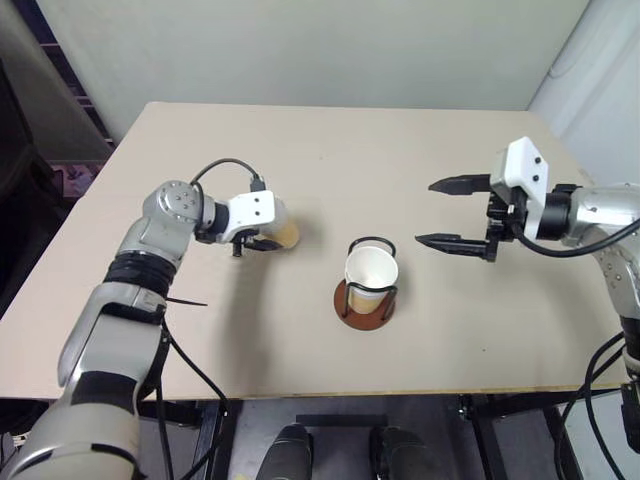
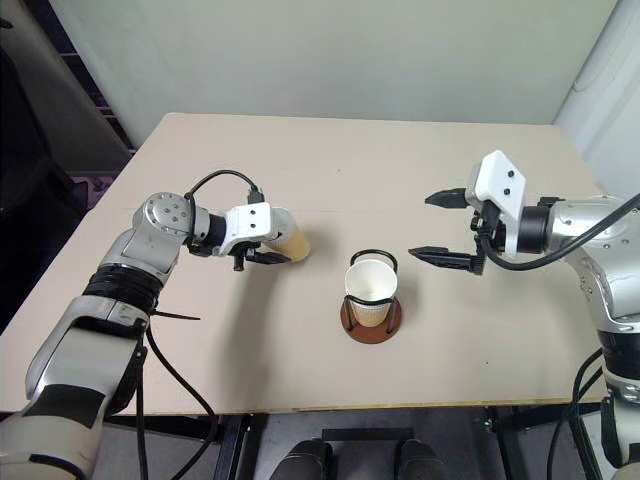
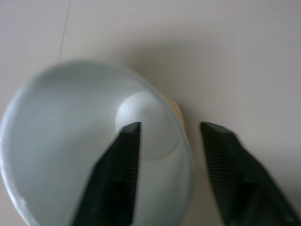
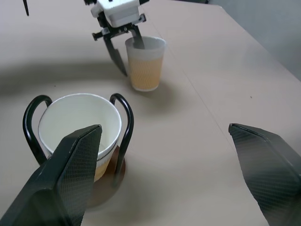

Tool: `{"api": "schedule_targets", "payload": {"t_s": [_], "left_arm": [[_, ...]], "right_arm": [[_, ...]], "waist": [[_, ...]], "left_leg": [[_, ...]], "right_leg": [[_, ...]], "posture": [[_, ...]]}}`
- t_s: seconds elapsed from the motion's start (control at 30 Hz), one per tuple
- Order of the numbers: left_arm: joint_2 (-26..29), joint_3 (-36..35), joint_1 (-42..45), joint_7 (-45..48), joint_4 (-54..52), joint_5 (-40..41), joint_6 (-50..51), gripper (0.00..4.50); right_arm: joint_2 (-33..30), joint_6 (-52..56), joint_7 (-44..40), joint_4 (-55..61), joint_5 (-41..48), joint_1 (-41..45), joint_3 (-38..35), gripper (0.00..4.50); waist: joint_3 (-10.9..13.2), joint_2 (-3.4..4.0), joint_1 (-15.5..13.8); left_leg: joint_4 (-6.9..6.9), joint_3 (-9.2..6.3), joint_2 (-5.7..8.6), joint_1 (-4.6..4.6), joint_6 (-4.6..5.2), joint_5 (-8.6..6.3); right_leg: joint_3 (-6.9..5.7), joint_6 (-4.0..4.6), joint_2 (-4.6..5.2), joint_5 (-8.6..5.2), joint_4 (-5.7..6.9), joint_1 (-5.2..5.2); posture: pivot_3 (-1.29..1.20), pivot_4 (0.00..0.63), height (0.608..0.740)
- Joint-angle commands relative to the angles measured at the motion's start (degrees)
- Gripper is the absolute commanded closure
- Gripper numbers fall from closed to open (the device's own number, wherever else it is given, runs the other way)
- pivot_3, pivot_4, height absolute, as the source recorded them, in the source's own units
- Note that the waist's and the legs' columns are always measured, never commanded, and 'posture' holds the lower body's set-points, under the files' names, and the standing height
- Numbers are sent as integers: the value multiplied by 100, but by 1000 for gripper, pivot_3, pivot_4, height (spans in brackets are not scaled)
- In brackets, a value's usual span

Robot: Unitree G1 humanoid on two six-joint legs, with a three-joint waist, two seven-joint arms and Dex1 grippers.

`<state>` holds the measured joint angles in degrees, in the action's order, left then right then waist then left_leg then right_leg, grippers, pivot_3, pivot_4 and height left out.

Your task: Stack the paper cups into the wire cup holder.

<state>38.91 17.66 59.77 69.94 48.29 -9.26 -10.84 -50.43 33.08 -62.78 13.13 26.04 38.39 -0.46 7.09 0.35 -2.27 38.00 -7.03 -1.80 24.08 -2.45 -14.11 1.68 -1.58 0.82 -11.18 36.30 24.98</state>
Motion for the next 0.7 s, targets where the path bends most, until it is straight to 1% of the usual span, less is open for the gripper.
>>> {"api": "schedule_targets", "payload": {"t_s": [0.03, 0.07, 0.1, 0.2, 0.27, 0.33, 0.4, 0.47, 0.53, 0.6, 0.7], "left_arm": [[65, -129, 243, 75, 39, -2, -168, 3849], [67, -133, 239, 107, 44, 12, -167, 4218], [79, -133, 232, 134, 31, 19, -175, 4453], [105, -189, 223, 238, -84, 102, -153, 4453], [149, -349, 182, 640, -436, 444, 48, 4453], [218, -589, 116, 1209, -1086, 1002, 429, 4453], [276, -842, 73, 1676, -1913, 1657, 1016, 4453], [300, -1087, 164, 1980, -2831, 2370, 1690, 4453], [287, -1216, 283, 2161, -3560, 2900, 2196, 4453], [310, -1177, 328, 2241, -4103, 3321, 2450, 4453], [393, -888, 348, 2256, -4687, 3778, 2583, 4453]], "right_arm": [[-112, -7, 63, 159, 76, 22, -284, 0], [-110, -7, 67, 162, 74, 15, -291, 0], [-93, -17, 74, 144, 59, 30, -274, 0], [-63, -44, 83, 93, 31, 78, -231, 0], [-65, -62, 61, 73, 26, 99, -221, 0], [-112, -83, 7, 44, 31, 99, -251, 0], [-219, -45, -134, 48, 143, 49, -364, 0], [-524, -54, -677, 268, 484, -278, -615, 0], [-790, -69, -997, 398, 700, -582, -872, 0], [-979, -92, -1062, 342, 750, -720, -1089, 0], [-1231, -173, -1049, 156, 648, -865, -1365, 0]], "waist": [[0, 0, 3], [0, 0, 5], [0, 0, 6], [0, 0, 7], [0, 0, 8], [0, 0, 8], [0, 0, 2], [0, 0, -24], [-1, -1, -57], [-1, 0, -58], [-1, 0, -54]], "left_leg": [[2, 0, 1, 0, 8, -4], [4, 0, 1, 0, 14, -7], [5, 0, 1, -1, 14, -7], [6, 0, 1, -2, 16, -5], [6, 0, 1, -1, 15, -5], [5, 0, 1, -1, 15, -5], [6, 1, 2, 4, 4, 1], [6, 2, 3, 15, -13, 11], [7, 8, 4, 27, -26, 18], [13, 19, 4, 32, -27, 15], [18, 58, 5, 17, -18, 10]], "right_leg": [[1, -2, 0, 1, 0, 0], [1, -3, 0, 2, 1, -1], [1, -4, 0, 3, 2, -2], [1, -5, 0, 4, 4, -2], [1, -5, -1, 4, 4, -2], [1, -6, -2, 4, 2, -2], [0, -6, -4, 4, -1, -1], [0, -9, -7, 5, -10, 0], [-2, -12, -11, 5, -27, -1], [3, -17, -9, 6, -32, -1], [21, -33, -3, 15, -34, -5]], "posture": [[0, 150, 740], [0, 150, 740], [0, 150, 740], [0, 150, 740], [0, 150, 740], [0, 150, 740], [0, 150, 740], [0, 150, 740], [0, 150, 740], [0, 150, 740], [0, 150, 740]]}}
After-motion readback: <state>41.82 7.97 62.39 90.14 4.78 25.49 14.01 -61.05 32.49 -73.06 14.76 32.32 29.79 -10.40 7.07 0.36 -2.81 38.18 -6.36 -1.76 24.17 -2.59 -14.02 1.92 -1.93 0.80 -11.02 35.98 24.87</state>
